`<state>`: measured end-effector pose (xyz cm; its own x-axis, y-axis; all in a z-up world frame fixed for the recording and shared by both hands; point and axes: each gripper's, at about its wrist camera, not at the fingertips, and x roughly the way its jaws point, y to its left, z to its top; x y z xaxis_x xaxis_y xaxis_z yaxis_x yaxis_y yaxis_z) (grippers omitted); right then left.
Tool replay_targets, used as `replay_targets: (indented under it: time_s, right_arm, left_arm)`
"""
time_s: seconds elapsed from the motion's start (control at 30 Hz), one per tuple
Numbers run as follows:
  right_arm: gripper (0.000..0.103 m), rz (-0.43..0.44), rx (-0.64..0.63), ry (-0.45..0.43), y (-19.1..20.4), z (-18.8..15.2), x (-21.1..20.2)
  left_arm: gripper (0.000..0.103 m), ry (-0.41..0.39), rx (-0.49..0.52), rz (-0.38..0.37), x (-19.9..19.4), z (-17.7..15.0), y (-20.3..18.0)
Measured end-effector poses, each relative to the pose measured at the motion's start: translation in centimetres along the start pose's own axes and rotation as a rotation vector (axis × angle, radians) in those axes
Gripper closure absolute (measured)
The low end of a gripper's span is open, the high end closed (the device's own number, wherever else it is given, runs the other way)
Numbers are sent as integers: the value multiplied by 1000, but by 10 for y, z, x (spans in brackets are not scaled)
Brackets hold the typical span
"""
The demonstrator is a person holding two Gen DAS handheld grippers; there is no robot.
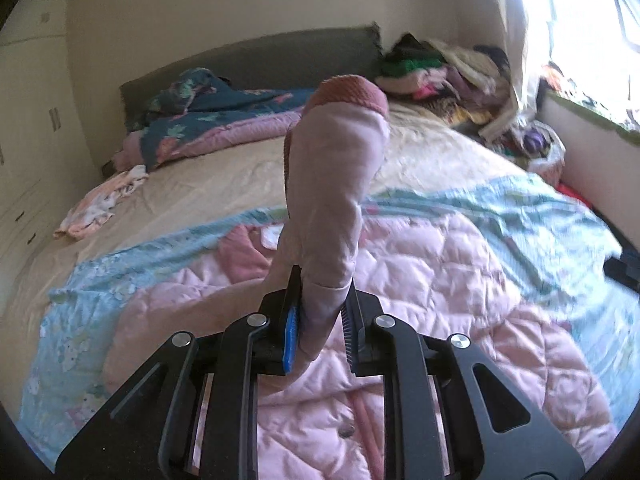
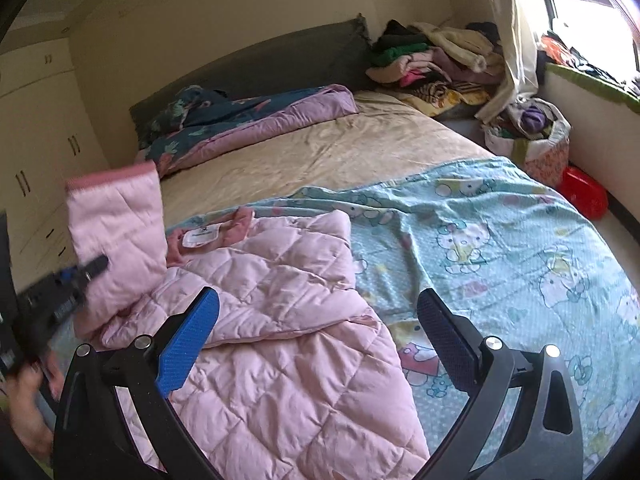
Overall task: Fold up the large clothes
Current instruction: 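Lay the sleeve onto the jacket and open the left gripper, then grasp the corduroy-trimmed edge of the folded side with the right gripper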
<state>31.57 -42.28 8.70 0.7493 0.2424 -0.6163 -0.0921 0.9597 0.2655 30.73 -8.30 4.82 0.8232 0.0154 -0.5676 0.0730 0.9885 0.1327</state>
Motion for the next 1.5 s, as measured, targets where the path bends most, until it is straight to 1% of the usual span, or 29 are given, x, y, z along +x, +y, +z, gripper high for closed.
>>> replay_targets:
  time_s: [0.23,0.33,0.37,0.43,0.5,0.53,0.6,0.63,0.67,0.7,0.77,0.83,0.9,0.93,1.0,1.03,1.13,1.2,1.33,1.4,1.47,1.5]
  right_arm:
    - [4,-8,27,13,-8,-1,6]
    - [4,-8,32,23,-10,-2,10]
    - [4,-10,32,25,-10,-3,11]
    - [4,-9,33,31,-11,-4,13]
    - [4,-3,37,39,-10,-5,15]
    - [4,3,39,43,-10,-6,16]
    - [4,16,42,52,-9,-8,18]
    - [4,23,42,57,-8,-8,19]
    - [4,27,43,63,-7,-9,20]
    - [4,32,42,65,-6,-9,21]
    - [4,60,52,82,-2,-11,26]
    - [4,91,65,104,3,-13,32]
    - [4,120,68,131,14,-16,41]
    - [4,135,67,143,19,-17,45]
    - [4,168,65,178,33,-23,57]
    - [4,180,66,195,39,-26,62]
    - [4,203,76,248,54,-35,81]
    - [4,208,100,276,60,-41,93]
    - [5,214,135,297,67,-49,109]
    - [9,219,142,304,68,-52,112]
    - [22,225,142,327,70,-57,117]
    - [24,228,146,332,70,-59,119]
  left_arm:
    - [87,59,140,5,23,-30,-41]
    - [82,82,219,34,29,-44,-56]
    - [67,90,230,29,29,-46,-60]
    - [43,112,267,8,28,-54,-70]
    - [43,118,328,12,25,-62,-80]
    - [42,121,340,6,24,-64,-82]
    - [31,140,344,-27,20,-69,-82]
    - [22,146,334,-56,14,-70,-79]
    - [18,142,326,-74,8,-70,-74]
    - [17,131,320,-88,-1,-71,-67]
    - [11,127,305,-111,-11,-72,-54]
    - [10,142,272,-127,-14,-70,-36]
    - [10,168,223,-116,-14,-67,-14]
    - [10,182,180,-107,-13,-64,3]
    - [10,187,115,-101,-12,-58,29]
    - [10,188,81,-83,-11,-56,46]
    - [10,188,-5,-22,-7,-52,88]
    - [10,189,-59,-2,-5,-52,112]
    - [10,182,-142,45,0,-52,153]
    - [10,167,-182,44,1,-53,171]
    - [10,157,-210,50,5,-55,182]
    - [10,152,-229,51,6,-56,188]
